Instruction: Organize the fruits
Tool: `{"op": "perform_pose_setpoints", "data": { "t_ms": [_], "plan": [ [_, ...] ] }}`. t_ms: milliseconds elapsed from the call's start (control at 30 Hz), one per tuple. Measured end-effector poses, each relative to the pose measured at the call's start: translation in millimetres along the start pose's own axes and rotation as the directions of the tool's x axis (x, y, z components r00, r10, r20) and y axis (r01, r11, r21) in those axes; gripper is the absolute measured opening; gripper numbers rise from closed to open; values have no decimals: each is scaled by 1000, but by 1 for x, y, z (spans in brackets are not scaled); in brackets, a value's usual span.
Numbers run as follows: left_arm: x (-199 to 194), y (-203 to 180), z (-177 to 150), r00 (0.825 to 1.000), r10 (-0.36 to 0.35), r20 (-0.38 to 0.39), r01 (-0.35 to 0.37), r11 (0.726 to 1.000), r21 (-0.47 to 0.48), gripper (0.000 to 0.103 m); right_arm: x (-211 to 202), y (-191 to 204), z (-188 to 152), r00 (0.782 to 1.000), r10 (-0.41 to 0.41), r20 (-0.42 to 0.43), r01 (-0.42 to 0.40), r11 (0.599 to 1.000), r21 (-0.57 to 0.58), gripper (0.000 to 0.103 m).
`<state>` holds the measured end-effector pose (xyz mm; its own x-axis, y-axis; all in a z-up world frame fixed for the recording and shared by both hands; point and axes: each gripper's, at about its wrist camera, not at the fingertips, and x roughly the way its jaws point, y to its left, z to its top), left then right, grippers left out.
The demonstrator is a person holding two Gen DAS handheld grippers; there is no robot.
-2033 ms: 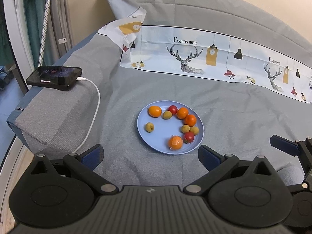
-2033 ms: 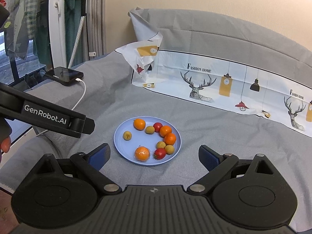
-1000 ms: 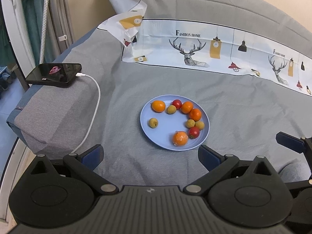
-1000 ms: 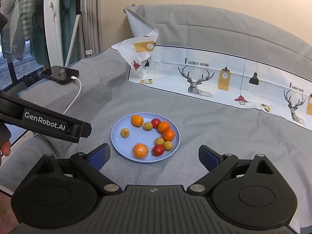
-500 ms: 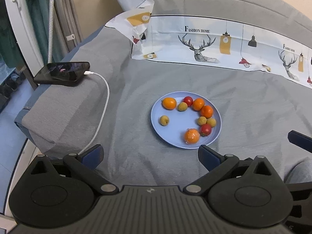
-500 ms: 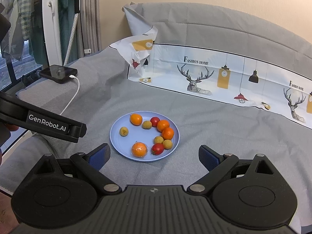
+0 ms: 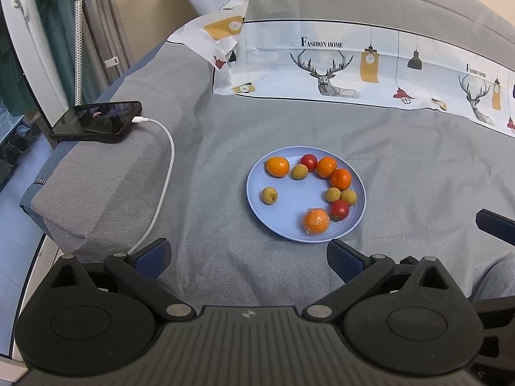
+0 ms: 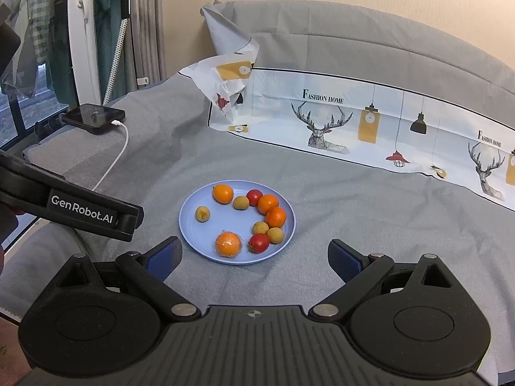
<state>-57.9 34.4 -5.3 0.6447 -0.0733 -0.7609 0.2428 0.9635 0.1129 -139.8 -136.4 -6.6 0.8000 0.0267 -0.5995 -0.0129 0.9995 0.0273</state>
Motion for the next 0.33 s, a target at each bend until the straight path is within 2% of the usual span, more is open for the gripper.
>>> {"op": "perform_pose_setpoints", "data": {
  "t_ms": [333],
  "plan": [
    [4,-9,5,1000,9,2,-9,1000,29,103,3,0,1,1000,-13,-2,13,1000,-1,98]
  ]
}}
